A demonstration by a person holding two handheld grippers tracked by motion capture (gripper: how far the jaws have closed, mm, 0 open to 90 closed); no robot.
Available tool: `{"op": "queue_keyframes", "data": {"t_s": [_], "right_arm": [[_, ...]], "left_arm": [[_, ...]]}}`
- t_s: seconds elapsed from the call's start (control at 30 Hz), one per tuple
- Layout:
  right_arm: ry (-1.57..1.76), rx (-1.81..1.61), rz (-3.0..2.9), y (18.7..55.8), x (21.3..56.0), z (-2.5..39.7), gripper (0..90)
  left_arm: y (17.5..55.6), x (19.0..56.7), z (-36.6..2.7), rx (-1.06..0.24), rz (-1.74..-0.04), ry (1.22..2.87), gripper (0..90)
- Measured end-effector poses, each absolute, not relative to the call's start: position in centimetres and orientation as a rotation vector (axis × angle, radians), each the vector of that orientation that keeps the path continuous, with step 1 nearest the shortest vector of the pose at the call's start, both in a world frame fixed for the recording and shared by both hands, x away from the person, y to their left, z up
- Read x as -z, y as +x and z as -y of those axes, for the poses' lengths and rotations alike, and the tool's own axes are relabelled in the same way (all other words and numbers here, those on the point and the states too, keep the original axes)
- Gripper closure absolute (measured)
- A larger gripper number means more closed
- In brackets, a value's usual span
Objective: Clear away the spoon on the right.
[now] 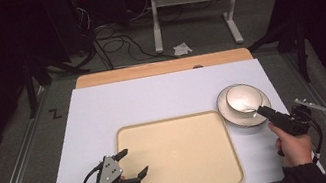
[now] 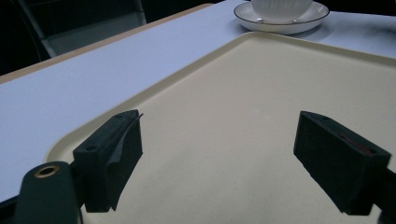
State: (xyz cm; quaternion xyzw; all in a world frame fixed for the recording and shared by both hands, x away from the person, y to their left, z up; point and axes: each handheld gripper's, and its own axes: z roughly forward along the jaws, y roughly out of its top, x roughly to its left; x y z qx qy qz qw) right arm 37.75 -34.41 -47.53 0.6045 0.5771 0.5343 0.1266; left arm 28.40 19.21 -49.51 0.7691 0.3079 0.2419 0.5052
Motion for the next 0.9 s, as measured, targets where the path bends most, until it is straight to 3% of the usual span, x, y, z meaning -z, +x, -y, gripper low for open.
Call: {"op": "queue_keyframes", "data": {"t_s": [0.23,0.9], "right_arm": [[1.756,-1.546,-1.702,37.61,47.43,34.23,76.1],[1.681,-1.517,-1.742,37.46,47.0,33.86,78.6]], "left_arm": [[28.38,49.49,-19.2,-0.584,-0.741,1.855,15.9],[28.36,49.47,-19.2,-0.584,-0.739,1.856,15.9]]}}
